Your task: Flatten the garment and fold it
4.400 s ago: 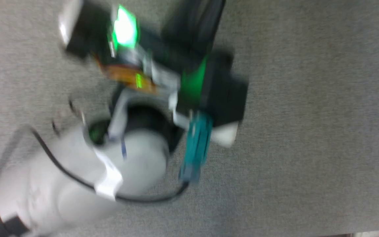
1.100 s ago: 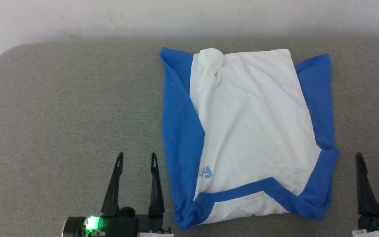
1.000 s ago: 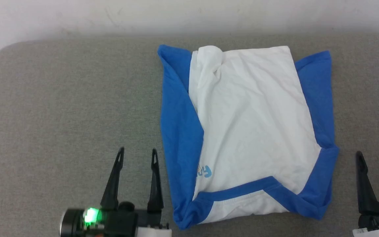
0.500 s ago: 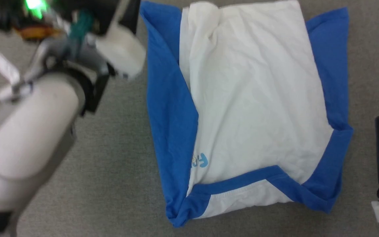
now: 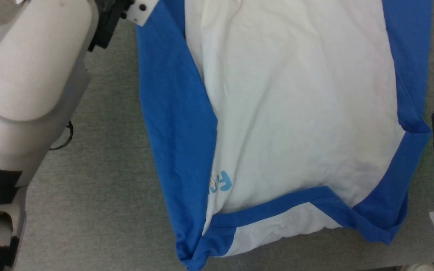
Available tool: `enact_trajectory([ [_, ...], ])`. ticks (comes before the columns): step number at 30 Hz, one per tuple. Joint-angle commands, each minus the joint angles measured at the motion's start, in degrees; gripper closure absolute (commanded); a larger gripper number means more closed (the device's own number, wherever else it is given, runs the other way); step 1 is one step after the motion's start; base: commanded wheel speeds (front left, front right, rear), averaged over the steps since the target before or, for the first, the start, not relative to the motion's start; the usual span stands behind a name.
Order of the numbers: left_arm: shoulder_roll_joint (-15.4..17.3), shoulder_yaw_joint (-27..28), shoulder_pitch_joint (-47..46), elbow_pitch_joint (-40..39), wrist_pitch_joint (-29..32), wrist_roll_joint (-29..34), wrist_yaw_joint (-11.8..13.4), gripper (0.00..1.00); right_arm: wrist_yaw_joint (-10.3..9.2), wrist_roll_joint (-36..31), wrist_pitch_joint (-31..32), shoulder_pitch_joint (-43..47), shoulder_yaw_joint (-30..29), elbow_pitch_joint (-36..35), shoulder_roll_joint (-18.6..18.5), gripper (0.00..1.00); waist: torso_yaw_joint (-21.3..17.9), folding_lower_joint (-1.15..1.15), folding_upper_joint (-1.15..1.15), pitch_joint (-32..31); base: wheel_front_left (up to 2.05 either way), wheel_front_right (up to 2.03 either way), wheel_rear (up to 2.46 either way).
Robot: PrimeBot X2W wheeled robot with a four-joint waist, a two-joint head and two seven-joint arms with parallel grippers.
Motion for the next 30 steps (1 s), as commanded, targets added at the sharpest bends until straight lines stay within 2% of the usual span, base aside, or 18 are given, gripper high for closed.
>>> enact_trajectory([
  [1, 0.42, -0.03, -0.77, 0.66, 0.89, -0.08, 0.24, 0.00, -0.11, 0.46, -0.48, -1.06, 0.04, 0.27, -0.43, 0.00, -2.27, -0.02, 0.00, 3.71, 0.00, 0.00, 0.00],
  [8, 1.90, 2.03, 0.57, 1.30, 3.37, -0.99, 3.63, 0.00, -0.11, 1.35, -1.33, -1.91, -0.59, 1.25, -1.75, 0.00, -3.21, -0.02, 0.00, 6.66, 0.00, 0.00, 0.00],
  [12, 1.87, 2.41, 2.15, 0.99, 4.23, -2.18, 4.48, 0.00, -0.11, 1.69, -1.59, -2.19, -1.00, 1.82, -2.30, 0.00, -3.08, -0.02, 0.00, 7.41, 0.00, 0.00, 0.00],
  [13, 1.80, 2.46, 2.54, 0.90, 4.51, -2.56, 4.59, 0.53, -0.11, 1.73, -1.63, -2.28, -1.10, 1.89, -2.42, 0.00, -3.01, -0.02, 0.00, 7.54, 0.00, 0.00, 0.00],
  [14, 1.76, 2.50, 2.90, 0.72, 4.65, -2.82, 4.74, 1.00, -0.11, 1.73, -1.67, -2.38, -1.19, 1.92, -2.55, 0.00, -2.92, -0.02, 0.00, 7.65, 0.00, 0.00, 0.00],
  [22, 2.05, 3.39, 4.69, -1.58, 0.64, -3.28, 6.19, 1.00, -0.11, 1.36, -1.82, -2.35, -1.31, 1.85, -3.01, 0.00, -1.45, -0.02, 0.00, 6.25, 0.00, 0.00, 0.00],
  [30, 1.92, 6.90, 7.89, -5.92, -8.06, -6.15, 7.57, 1.00, -0.11, 0.51, -1.55, -1.32, -0.71, 1.85, -2.28, 0.00, 0.64, -0.02, 0.00, -0.25, 0.00, 0.00, 0.00],
])
